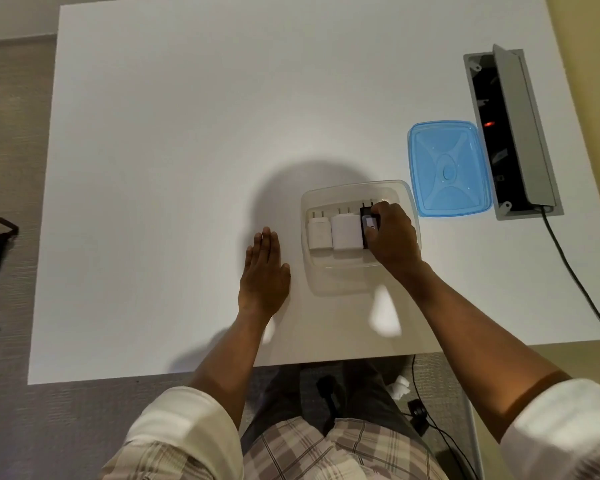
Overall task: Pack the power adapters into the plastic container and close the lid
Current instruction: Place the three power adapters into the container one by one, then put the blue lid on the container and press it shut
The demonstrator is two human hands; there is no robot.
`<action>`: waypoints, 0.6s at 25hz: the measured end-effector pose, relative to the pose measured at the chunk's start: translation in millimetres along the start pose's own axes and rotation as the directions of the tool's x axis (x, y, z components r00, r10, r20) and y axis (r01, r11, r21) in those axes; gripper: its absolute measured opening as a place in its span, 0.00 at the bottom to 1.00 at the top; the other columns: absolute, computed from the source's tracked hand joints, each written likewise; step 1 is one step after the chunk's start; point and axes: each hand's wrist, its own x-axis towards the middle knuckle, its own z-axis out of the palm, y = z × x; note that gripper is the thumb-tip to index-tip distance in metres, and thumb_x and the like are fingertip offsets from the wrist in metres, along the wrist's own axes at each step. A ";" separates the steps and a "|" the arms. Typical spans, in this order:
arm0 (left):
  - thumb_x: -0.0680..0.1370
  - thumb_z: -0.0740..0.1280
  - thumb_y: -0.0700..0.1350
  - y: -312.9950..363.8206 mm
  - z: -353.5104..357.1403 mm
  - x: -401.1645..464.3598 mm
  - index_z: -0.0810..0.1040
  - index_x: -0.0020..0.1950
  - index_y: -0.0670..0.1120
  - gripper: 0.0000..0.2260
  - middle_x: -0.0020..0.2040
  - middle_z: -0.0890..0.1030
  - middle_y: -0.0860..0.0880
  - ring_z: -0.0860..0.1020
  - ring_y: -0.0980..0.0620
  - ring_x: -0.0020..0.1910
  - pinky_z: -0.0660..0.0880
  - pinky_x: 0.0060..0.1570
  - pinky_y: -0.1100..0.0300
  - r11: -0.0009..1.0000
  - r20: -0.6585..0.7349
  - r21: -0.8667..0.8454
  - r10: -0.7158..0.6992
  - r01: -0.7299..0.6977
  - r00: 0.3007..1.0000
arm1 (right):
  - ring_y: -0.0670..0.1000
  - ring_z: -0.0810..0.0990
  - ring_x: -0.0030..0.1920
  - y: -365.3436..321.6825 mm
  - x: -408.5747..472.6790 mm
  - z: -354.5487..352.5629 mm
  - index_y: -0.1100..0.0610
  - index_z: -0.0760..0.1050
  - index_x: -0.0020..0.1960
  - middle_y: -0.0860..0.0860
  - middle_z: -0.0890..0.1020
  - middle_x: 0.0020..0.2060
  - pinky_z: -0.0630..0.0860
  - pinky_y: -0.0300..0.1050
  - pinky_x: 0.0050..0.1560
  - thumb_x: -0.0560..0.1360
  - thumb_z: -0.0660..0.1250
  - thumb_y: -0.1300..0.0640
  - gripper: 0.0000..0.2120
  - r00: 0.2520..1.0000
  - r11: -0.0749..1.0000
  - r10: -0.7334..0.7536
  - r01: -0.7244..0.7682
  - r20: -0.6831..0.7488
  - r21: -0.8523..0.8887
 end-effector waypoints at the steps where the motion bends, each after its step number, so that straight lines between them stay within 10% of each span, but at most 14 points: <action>1: 0.83 0.53 0.47 0.0 -1.4 0.2 0.44 0.81 0.41 0.30 0.82 0.44 0.43 0.42 0.47 0.82 0.43 0.80 0.52 1.000 -0.001 0.003 0.004 -0.004 1.000 | 0.63 0.79 0.52 -0.9 0.4 -1.1 0.63 0.74 0.60 0.62 0.79 0.54 0.75 0.50 0.49 0.76 0.67 0.59 0.15 1.000 1.000 -0.001 0.001 0.005 0.008; 15: 0.77 0.63 0.39 72.4 -106.6 41.9 0.67 0.75 0.44 0.25 0.71 0.71 0.42 0.71 0.42 0.68 0.72 0.63 0.48 0.994 -0.407 -0.070 0.047 -0.082 0.912 | 0.56 0.82 0.47 31.9 1.5 -82.4 0.63 0.74 0.58 0.58 0.82 0.51 0.82 0.49 0.47 0.76 0.66 0.65 0.11 0.950 0.953 -0.090 0.169 -0.298 0.251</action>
